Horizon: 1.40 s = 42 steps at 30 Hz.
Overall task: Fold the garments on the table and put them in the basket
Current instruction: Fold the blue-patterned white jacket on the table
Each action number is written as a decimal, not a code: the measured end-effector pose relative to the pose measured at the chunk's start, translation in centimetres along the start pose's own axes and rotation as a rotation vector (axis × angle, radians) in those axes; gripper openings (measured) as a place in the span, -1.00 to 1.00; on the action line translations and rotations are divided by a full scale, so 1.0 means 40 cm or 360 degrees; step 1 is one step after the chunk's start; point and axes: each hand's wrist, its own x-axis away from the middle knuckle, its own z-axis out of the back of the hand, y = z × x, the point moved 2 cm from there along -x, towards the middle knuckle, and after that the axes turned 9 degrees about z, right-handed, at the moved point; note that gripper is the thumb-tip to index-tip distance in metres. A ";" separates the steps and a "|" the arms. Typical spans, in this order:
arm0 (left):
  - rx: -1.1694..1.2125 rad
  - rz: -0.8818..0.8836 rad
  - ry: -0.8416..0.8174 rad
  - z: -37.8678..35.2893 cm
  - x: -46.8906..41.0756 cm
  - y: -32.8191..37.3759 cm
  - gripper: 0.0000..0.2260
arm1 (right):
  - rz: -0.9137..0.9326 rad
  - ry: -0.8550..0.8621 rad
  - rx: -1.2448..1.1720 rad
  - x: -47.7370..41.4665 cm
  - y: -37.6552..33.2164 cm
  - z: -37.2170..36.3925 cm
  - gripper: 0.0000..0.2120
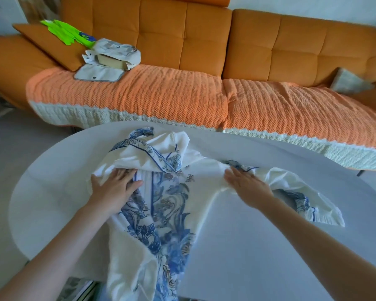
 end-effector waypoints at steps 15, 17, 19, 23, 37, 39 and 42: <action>0.0694 -0.0505 0.0710 0.030 0.002 0.124 -0.34 | -0.0171 0.0371 -0.0425 -0.016 0.058 0.047 -0.48; 0.0504 -0.0428 0.0538 0.012 -0.014 0.134 -0.38 | 0.0104 0.0165 -0.0438 -0.015 -0.034 0.009 -0.39; 0.0366 -0.0311 0.0221 -0.012 -0.027 0.131 -0.43 | 0.0088 0.0009 -0.0317 -0.003 -0.049 -0.042 -0.37; 0.0253 -0.0276 0.0217 -0.024 -0.029 0.104 -0.45 | -0.0080 0.0009 -0.0248 -0.020 0.068 -0.065 -0.21; 0.0909 0.0202 0.0424 0.047 0.147 0.125 -0.69 | -0.0880 0.0803 -0.1017 0.150 0.147 -0.015 -0.81; 0.0764 0.0229 0.0131 0.037 0.183 0.127 -0.53 | -0.0986 0.0582 -0.1295 0.182 0.148 -0.037 -0.87; 0.0689 0.0087 -0.0043 0.021 0.232 0.178 -0.45 | -0.0979 0.0423 -0.1790 0.196 0.111 -0.034 -0.86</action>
